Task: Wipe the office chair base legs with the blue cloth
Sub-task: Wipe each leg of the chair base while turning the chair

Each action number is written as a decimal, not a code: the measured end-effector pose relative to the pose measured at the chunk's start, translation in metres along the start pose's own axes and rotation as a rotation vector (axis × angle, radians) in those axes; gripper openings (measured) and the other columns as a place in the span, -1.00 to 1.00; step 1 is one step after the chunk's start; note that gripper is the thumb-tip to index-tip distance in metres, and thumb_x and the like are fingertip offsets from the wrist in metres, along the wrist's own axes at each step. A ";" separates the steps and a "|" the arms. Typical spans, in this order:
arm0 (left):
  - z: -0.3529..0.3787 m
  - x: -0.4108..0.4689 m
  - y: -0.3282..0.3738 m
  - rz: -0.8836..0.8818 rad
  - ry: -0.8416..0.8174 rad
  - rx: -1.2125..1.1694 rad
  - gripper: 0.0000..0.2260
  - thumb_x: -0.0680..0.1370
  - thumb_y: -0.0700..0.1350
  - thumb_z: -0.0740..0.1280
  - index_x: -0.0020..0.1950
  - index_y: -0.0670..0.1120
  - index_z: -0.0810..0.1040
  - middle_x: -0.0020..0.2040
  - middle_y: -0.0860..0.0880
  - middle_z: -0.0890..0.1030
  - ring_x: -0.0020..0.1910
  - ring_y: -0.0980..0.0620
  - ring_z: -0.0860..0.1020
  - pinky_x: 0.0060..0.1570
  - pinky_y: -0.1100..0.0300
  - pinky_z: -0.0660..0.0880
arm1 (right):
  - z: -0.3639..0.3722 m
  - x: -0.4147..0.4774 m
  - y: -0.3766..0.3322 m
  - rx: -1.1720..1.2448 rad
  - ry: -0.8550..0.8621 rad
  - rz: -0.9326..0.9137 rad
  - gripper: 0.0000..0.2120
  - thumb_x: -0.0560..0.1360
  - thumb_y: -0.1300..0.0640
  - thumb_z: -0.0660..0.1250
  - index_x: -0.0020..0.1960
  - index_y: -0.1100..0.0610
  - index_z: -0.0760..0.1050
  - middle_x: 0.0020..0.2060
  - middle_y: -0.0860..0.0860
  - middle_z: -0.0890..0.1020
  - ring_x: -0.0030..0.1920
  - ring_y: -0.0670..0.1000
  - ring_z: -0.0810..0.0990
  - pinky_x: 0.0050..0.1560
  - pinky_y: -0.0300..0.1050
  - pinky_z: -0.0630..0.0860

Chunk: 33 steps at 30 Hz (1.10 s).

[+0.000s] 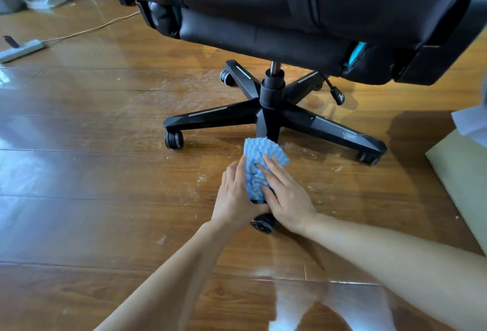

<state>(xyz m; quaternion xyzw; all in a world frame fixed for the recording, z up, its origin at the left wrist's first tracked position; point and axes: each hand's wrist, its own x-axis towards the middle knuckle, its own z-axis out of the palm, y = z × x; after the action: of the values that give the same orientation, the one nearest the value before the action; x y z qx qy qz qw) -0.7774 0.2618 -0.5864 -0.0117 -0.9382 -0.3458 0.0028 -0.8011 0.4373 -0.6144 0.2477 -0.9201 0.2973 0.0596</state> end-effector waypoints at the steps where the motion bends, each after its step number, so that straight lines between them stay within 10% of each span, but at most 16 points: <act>1: -0.003 0.002 -0.002 0.043 -0.023 0.013 0.17 0.32 0.22 0.59 0.74 -0.03 -0.01 0.59 0.01 0.21 0.55 0.03 0.22 0.53 0.04 0.34 | 0.005 -0.002 -0.002 0.039 0.009 0.016 -0.49 0.73 -0.04 0.07 0.66 0.03 0.19 0.68 -0.16 0.00 0.66 -0.12 -0.07 0.61 -0.08 0.09; 6: 0.000 0.003 0.001 0.061 -0.025 0.033 0.25 0.32 0.28 0.64 0.75 -0.09 -0.06 0.64 -0.03 0.22 0.60 0.00 0.21 0.58 0.06 0.28 | 0.000 0.056 -0.005 -0.014 -0.062 0.217 -0.23 0.60 -0.33 0.09 0.69 -0.02 0.01 0.65 -0.18 -0.29 0.66 -0.10 -0.21 0.54 -0.05 0.20; 13: 0.016 -0.002 0.015 -0.146 -0.032 0.031 0.16 0.42 0.13 0.58 0.74 -0.05 -0.16 0.62 -0.05 0.19 0.60 -0.07 0.19 0.55 0.02 0.31 | -0.014 0.101 -0.014 -0.217 -0.144 0.364 -0.28 0.65 -0.23 0.11 0.70 -0.02 -0.06 0.65 -0.01 -0.33 0.61 0.10 0.17 0.44 0.09 0.43; 18: 0.013 0.011 0.018 -0.181 -0.007 0.054 0.17 0.41 0.09 0.58 0.74 -0.11 -0.17 0.63 -0.09 0.16 0.61 -0.11 0.17 0.52 0.03 0.32 | -0.009 0.057 -0.014 -0.154 -0.151 0.306 -0.35 0.68 -0.24 0.05 0.69 -0.09 -0.05 0.66 -0.12 -0.27 0.67 -0.04 -0.17 0.48 0.03 0.38; 22: 0.012 0.014 0.022 -0.168 -0.045 -0.178 0.08 0.40 0.15 0.53 0.75 0.01 -0.04 0.53 0.01 0.22 0.55 -0.03 0.24 0.45 -0.07 0.45 | -0.025 0.033 -0.006 0.119 -0.052 0.286 -0.38 0.66 -0.30 0.12 0.65 -0.22 0.05 0.67 -0.22 -0.01 0.64 -0.17 -0.02 0.49 -0.06 0.24; 25: 0.006 0.019 0.026 -0.297 -0.063 -0.525 -0.07 0.39 0.18 0.43 0.71 0.13 0.13 0.49 0.09 0.26 0.45 0.03 0.41 0.34 -0.06 0.55 | -0.023 0.027 -0.007 0.379 0.204 0.627 -0.42 0.63 -0.28 0.20 0.60 -0.18 0.23 0.59 -0.15 0.30 0.57 -0.06 0.29 0.46 -0.01 0.30; 29: -0.004 0.034 0.027 -0.584 0.005 -0.828 -0.20 0.56 0.13 0.51 0.70 0.01 0.21 0.51 -0.09 0.49 0.35 -0.14 0.60 0.35 -0.18 0.57 | -0.015 0.035 -0.018 1.012 0.081 1.187 -0.44 0.51 -0.31 0.40 0.28 0.10 0.60 0.06 0.01 0.70 0.07 0.08 0.67 0.15 0.04 0.59; 33: -0.018 0.049 0.027 -0.689 0.049 -0.892 -0.29 0.53 0.12 0.58 0.58 -0.10 0.42 0.39 -0.10 0.58 0.30 -0.15 0.63 0.32 -0.19 0.60 | -0.018 0.049 -0.024 1.130 0.036 1.188 -0.73 0.54 -0.04 0.48 0.12 0.13 0.64 0.05 0.04 0.75 0.07 0.08 0.71 0.09 0.03 0.63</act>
<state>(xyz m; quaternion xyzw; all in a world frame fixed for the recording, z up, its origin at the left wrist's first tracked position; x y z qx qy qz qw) -0.8261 0.2711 -0.5546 0.3033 -0.6506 -0.6899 -0.0936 -0.8321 0.4104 -0.5742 -0.2930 -0.6081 0.7021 -0.2268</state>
